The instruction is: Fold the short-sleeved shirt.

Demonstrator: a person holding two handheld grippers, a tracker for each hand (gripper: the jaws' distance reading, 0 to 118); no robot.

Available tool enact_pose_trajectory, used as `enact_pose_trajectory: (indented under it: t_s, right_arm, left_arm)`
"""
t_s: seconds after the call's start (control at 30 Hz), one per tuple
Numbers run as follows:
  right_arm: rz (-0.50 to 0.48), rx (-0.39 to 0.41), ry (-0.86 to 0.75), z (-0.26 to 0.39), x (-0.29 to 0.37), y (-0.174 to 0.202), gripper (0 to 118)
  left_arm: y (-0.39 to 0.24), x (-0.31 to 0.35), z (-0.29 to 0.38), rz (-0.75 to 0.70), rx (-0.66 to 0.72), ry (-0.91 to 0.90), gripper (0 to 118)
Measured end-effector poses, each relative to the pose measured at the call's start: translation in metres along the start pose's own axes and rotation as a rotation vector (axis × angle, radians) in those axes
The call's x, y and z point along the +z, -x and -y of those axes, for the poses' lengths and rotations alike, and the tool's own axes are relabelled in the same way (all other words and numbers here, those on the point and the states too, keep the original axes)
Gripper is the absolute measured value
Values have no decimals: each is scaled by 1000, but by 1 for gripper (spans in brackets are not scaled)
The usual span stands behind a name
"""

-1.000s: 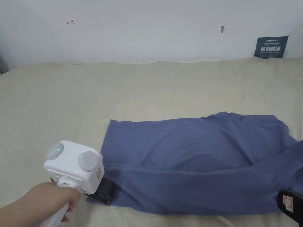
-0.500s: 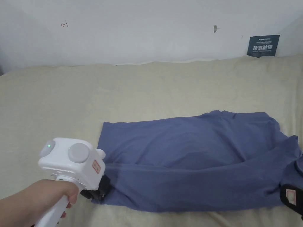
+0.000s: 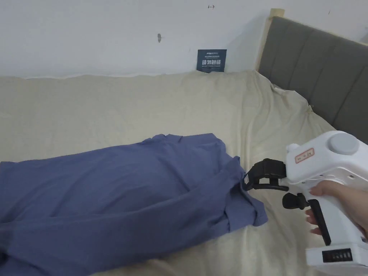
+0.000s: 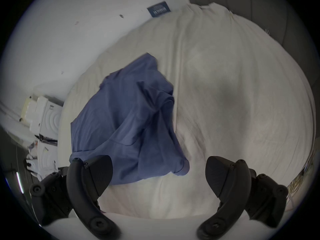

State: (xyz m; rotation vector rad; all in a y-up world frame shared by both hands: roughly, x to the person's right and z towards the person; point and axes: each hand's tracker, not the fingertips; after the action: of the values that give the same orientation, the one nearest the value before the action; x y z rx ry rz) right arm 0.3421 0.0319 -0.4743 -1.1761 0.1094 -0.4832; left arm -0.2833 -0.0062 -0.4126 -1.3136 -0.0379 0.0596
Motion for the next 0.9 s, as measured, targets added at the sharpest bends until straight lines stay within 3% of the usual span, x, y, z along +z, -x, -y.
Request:
enact_pose_trajectory:
  t_s: [0.07, 0.2, 0.23, 0.27, 0.3, 0.33, 0.37, 0.53, 0.67, 0.9]
  right_arm:
    - [-3, -51, 28, -6, -12, -6, 110]
    - [37, -64, 52, -12, -30, -14, 108]
    - [37, -63, 60, -12, -33, -17, 92]
    - [30, -64, 73, -11, -37, -19, 58]
    - [14, -70, 87, -10, -37, -20, 58]
    - [-1, -82, 98, -9, -40, -21, 39]
    - [-8, -80, 137, -5, -45, -22, 2]
    - [59, 74, 120, 2, -37, -3, 4]
    - [38, 26, 80, -1, -16, 1, 4]
    - [12, 40, 66, -3, 31, -8, 4]
  left_arm:
    - [6, -3, -2, 5, 11, -1, 11]
    - [7, -4, -2, 5, 12, 9, 11]
    - [6, -5, -2, 5, 12, 11, 11]
    - [6, -5, -3, 3, 11, 13, 11]
    - [-3, -1, 1, 2, 10, 15, 11]
    - [-4, -1, 1, -1, 7, 17, 11]
    - [-5, -1, 1, -2, 7, 19, 11]
    - [-10, 2, 4, 2, 17, 24, 11]
    - [0, 1, 0, 5, 19, 17, 11]
    - [7, 56, 2, 52, 43, -70, 11]
